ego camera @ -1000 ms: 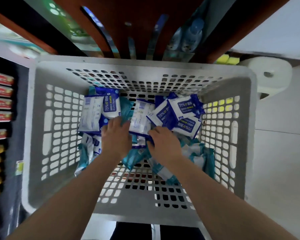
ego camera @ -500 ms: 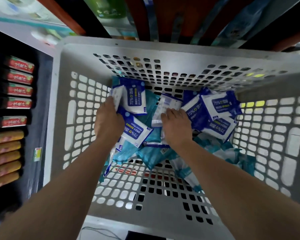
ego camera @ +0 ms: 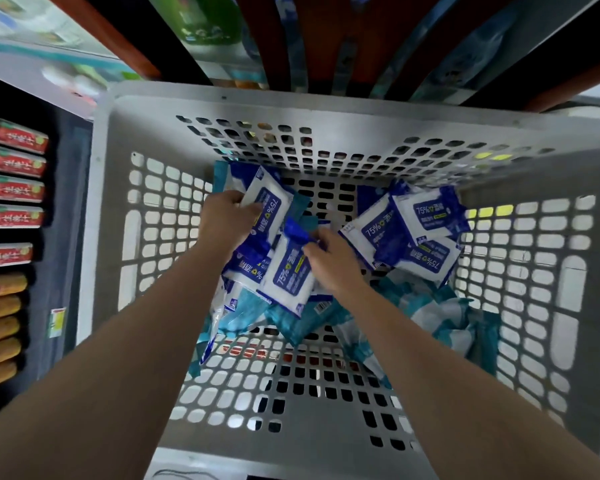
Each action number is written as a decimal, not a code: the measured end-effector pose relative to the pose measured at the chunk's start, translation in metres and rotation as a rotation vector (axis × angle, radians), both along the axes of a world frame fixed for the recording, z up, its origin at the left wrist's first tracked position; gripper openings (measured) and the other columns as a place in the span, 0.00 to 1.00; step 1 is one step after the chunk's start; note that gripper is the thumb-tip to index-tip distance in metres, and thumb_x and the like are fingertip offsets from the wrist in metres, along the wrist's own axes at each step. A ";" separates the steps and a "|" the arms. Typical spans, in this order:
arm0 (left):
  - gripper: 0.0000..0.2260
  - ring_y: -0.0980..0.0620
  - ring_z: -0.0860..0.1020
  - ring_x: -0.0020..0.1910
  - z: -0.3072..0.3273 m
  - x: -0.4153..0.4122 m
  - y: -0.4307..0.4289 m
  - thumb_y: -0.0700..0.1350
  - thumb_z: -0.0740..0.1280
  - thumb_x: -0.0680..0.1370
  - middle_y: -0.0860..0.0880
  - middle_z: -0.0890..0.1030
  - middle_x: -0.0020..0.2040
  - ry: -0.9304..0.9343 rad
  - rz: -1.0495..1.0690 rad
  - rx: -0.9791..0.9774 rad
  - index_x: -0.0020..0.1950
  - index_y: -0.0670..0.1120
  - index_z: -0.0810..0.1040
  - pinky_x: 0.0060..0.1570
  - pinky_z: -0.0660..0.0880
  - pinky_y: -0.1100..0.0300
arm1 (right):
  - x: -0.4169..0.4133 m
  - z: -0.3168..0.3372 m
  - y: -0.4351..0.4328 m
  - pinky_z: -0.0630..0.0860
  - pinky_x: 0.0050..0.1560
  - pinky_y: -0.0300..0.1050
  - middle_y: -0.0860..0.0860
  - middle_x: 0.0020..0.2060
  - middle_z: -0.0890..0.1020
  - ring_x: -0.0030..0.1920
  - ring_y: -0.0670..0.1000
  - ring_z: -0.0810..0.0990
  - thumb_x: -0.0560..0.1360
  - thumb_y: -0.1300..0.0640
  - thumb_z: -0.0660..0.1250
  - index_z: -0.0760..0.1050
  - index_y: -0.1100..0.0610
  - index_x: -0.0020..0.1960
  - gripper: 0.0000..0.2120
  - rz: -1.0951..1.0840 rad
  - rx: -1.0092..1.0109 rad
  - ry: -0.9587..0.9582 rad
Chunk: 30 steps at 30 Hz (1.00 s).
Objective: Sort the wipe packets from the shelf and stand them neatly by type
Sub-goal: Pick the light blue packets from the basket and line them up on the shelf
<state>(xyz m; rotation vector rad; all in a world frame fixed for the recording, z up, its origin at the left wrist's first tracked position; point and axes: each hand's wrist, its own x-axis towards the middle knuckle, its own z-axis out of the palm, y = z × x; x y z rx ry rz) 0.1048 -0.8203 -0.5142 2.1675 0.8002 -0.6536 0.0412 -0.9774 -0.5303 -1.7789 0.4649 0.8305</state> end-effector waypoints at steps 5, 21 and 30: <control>0.16 0.50 0.77 0.46 -0.009 0.006 0.005 0.40 0.73 0.72 0.47 0.79 0.51 -0.033 0.019 -0.006 0.59 0.43 0.74 0.45 0.74 0.58 | -0.022 -0.025 0.023 0.71 0.52 0.42 0.56 0.55 0.76 0.52 0.52 0.75 0.74 0.59 0.69 0.76 0.58 0.58 0.12 0.224 -0.127 -0.098; 0.08 0.44 0.82 0.49 0.024 -0.012 -0.025 0.36 0.65 0.78 0.43 0.82 0.52 -0.142 0.333 -0.369 0.55 0.44 0.77 0.51 0.79 0.48 | -0.017 0.046 -0.054 0.76 0.46 0.39 0.39 0.40 0.79 0.43 0.42 0.78 0.71 0.57 0.75 0.73 0.42 0.43 0.13 -0.174 -0.080 -0.184; 0.05 0.46 0.76 0.39 0.020 -0.030 -0.126 0.32 0.63 0.79 0.41 0.77 0.44 0.190 0.538 -0.764 0.54 0.36 0.74 0.38 0.81 0.59 | 0.011 0.050 -0.141 0.78 0.50 0.44 0.51 0.53 0.80 0.51 0.50 0.80 0.72 0.56 0.73 0.73 0.54 0.59 0.17 -0.794 -0.408 -0.342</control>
